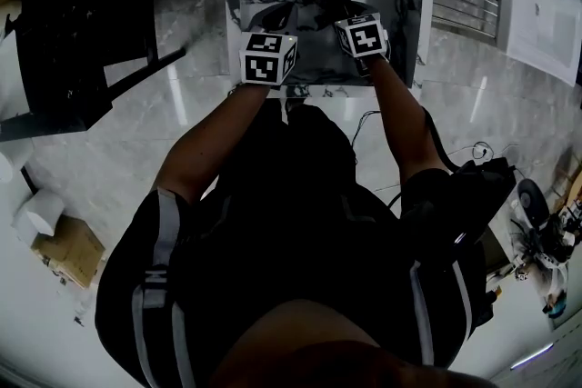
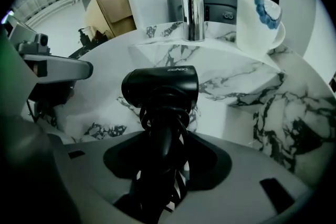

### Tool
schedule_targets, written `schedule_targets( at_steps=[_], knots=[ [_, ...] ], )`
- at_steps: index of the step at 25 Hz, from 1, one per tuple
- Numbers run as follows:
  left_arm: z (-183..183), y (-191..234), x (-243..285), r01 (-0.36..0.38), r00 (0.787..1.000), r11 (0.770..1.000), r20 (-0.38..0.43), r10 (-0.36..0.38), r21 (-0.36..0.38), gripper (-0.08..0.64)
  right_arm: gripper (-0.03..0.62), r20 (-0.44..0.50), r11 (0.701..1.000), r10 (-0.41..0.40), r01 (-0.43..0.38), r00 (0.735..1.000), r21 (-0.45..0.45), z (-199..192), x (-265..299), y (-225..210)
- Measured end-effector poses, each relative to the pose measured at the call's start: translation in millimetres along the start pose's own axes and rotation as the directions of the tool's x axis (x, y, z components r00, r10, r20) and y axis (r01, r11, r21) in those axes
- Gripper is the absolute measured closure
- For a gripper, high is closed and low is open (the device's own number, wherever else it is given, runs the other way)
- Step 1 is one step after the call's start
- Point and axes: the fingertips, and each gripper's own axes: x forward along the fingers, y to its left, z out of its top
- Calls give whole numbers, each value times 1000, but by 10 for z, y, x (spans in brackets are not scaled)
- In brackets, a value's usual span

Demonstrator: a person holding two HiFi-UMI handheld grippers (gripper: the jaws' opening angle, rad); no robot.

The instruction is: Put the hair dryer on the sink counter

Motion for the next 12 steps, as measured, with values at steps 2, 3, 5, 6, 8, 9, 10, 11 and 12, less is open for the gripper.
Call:
schedule_targets(
  at_steps=[2, 3, 5, 6, 8, 9, 10, 11, 12],
  knots=[
    [-18, 26, 42, -1, 1000, 1000, -13, 0, -16, 558, 368, -1, 1000, 4, -4, 1000, 7, 1, 56, -13],
    [-23, 30, 63, 1, 1000, 1000, -18, -1, -24, 558, 368, -4, 1000, 7, -7, 1000, 12, -2, 75, -20],
    [-35, 22, 105, 3, 1000, 1000, -24, -3, -31, 558, 368, -23, 1000, 12, -12, 1000, 22, -35, 108, -42],
    [-47, 12, 127, 4, 1000, 1000, -28, -5, -30, 558, 368, -33, 1000, 14, -14, 999, 27, -57, 124, -52],
    [-77, -9, 173, 12, 999, 999, -38, -13, -31, 558, 368, -46, 999, 19, -17, 999, 38, -122, 196, -73],
    [-91, -16, 194, 17, 999, 999, -43, -18, -33, 558, 368, -50, 999, 22, -20, 999, 45, -154, 238, -81],
    [-105, -21, 214, 20, 999, 999, -47, -21, -36, 558, 368, -52, 999, 20, -18, 998, 50, -167, 255, -89],
    [-119, -24, 233, 21, 998, 999, -51, -23, -39, 558, 368, -55, 999, 14, -11, 998, 52, -163, 245, -96],
    [-130, -21, 254, 20, 998, 999, -55, -22, -45, 558, 368, -58, 999, 8, -5, 998, 53, -158, 233, -99]
  ],
)
